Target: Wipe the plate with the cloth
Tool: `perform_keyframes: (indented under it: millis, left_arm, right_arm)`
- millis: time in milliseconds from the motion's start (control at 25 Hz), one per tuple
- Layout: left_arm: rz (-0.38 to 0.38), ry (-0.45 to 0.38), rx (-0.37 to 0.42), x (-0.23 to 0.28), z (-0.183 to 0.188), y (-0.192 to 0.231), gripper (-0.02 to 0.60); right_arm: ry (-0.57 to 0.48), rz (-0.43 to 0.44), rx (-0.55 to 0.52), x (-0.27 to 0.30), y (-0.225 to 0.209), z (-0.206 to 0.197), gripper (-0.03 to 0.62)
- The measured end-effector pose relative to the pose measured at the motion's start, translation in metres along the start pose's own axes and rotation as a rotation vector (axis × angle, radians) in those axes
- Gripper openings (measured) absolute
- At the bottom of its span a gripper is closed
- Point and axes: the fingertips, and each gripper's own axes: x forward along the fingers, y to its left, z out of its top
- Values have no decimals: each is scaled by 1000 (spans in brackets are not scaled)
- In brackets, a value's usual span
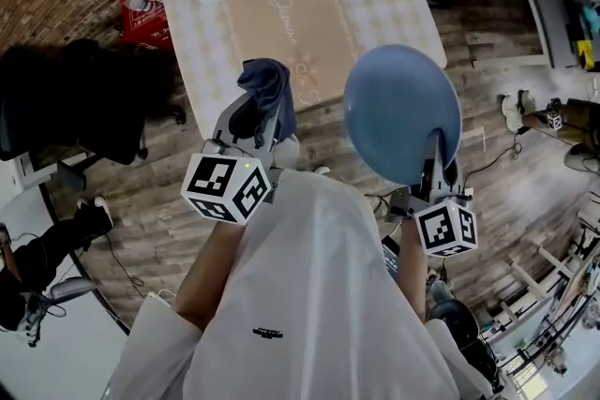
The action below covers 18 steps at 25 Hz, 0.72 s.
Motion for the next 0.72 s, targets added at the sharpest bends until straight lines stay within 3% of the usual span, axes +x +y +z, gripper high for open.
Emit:
perform_keyframes:
  millis: [360, 720]
  left_arm:
    - [-83, -16, -2, 48, 64, 52, 61]
    - [-49, -29, 0, 78, 90, 66, 61]
  right_arm:
    - [0, 43, -26, 100, 70, 17, 60]
    - [58, 168, -22, 163, 106, 23, 60]
